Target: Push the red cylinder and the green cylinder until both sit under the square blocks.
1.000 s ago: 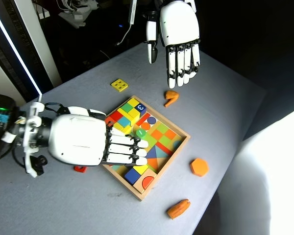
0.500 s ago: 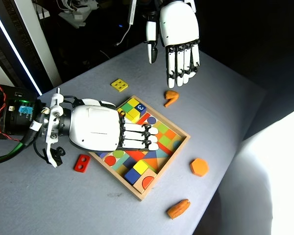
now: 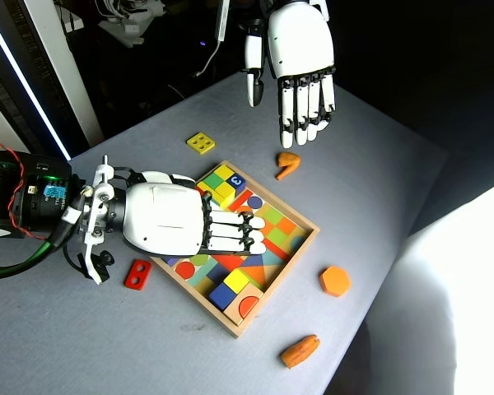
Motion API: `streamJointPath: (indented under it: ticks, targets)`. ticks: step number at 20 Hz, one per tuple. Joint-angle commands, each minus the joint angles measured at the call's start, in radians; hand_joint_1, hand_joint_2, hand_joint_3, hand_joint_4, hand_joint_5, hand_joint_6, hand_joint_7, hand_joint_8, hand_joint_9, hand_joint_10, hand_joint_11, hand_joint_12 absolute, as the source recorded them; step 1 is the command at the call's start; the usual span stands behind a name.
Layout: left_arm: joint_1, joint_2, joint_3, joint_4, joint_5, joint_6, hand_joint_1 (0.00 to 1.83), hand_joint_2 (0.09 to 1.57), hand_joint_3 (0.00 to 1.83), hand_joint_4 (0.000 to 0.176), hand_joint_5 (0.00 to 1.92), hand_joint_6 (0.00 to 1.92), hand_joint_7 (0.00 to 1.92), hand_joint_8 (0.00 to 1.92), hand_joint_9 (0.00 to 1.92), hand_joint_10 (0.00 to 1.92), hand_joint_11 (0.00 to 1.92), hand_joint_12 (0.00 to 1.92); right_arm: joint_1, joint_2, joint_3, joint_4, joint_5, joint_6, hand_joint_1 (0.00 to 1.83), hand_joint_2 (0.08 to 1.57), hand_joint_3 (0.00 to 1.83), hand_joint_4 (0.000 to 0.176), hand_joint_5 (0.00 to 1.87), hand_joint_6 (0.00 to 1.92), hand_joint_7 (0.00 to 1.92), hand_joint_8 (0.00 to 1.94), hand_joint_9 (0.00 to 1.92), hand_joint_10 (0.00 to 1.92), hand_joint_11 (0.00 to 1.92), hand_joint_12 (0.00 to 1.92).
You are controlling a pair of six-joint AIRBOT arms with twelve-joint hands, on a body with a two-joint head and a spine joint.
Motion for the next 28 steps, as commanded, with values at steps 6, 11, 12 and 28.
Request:
streamJointPath:
  ticks: [6, 11, 12, 28]
  targets:
    - [-0.012, 0.007, 0.001, 0.016, -0.076, 0.001, 0.35, 1.38, 0.00, 0.023, 0.28, 0.00, 0.32, 0.00, 0.33, 0.00, 0.00, 0.98, -0.019, 0.010, 0.000, -0.001, 0.100, -0.004, 0.00, 1.15, 0.00, 0.000, 0.58, 0.46, 0.14, 0.00, 0.00, 0.00, 0.00, 0.00]
    - [-0.014, 0.007, 0.001, 0.016, -0.076, 0.006, 0.37, 1.37, 0.00, 0.024, 0.29, 0.00, 0.33, 0.00, 0.34, 0.00, 0.00, 0.98, -0.024, 0.017, 0.000, -0.001, 0.068, -0.004, 0.02, 1.15, 0.00, 0.000, 0.60, 0.47, 0.18, 0.02, 0.00, 0.00, 0.00, 0.00]
    - [-0.015, 0.007, 0.001, 0.016, -0.076, 0.008, 0.38, 1.38, 0.00, 0.020, 0.29, 0.00, 0.33, 0.00, 0.34, 0.00, 0.00, 0.98, -0.026, 0.020, -0.001, -0.001, 0.062, -0.004, 0.01, 1.15, 0.00, 0.000, 0.59, 0.47, 0.14, 0.00, 0.00, 0.00, 0.00, 0.00]
    - [-0.015, 0.006, 0.007, 0.016, -0.076, 0.013, 0.39, 1.36, 0.00, 0.031, 0.29, 0.00, 0.31, 0.00, 0.33, 0.00, 0.00, 1.00, -0.054, 0.155, -0.097, -0.002, 0.017, -0.004, 0.00, 1.15, 0.00, 0.000, 0.59, 0.50, 0.15, 0.01, 0.00, 0.00, 0.00, 0.00]
